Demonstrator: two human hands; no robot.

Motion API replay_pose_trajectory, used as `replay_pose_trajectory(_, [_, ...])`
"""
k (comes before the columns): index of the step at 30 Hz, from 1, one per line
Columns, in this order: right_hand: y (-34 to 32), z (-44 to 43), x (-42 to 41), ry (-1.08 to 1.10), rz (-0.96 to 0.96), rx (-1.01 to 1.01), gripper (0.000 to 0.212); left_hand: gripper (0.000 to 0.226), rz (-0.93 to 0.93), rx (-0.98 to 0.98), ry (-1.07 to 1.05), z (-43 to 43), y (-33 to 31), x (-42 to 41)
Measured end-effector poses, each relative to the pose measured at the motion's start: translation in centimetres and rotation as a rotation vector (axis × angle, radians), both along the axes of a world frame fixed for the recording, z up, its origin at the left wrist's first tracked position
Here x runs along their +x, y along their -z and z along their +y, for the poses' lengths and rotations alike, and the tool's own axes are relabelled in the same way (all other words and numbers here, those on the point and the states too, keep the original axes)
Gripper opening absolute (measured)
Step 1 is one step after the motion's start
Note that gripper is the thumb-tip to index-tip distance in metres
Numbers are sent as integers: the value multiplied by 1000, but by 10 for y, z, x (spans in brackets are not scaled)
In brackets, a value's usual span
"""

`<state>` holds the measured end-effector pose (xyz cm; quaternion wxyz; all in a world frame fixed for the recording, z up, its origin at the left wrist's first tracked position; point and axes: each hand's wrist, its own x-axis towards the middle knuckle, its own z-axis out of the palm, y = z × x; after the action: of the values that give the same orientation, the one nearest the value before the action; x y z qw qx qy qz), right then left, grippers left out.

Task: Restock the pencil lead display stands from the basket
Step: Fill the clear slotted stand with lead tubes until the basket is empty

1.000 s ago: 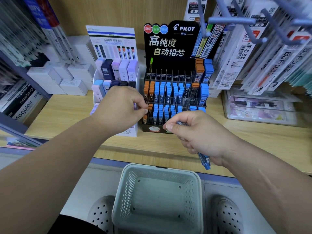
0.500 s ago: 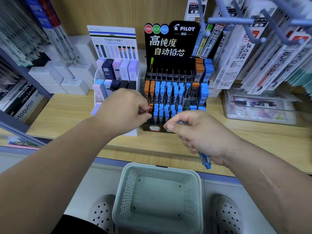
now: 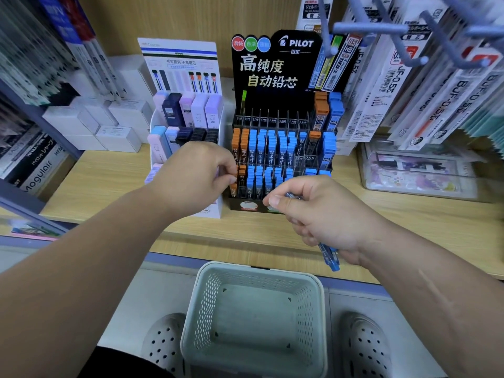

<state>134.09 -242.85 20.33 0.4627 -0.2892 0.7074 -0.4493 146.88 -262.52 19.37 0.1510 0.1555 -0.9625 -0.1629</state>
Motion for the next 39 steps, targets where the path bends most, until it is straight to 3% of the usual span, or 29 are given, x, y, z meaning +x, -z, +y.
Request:
replay_pose_trajectory(11, [8,-5,3,-21,67,-27,15,5,31,173,-104,-4,-28,2])
replay_pose_trajectory(18, [10,-13,10,-27,89,-24,13,5,-43,137,-80,1,-22,3])
replay_pose_trajectory(32, [14,-14,7,-22,64,-19,10,5,-8,124,-54,1,-10,1])
replay_pose_trajectory(39, [12,-12,5,-9,28,-24,9,6,49,291,-108,-5,-5,2])
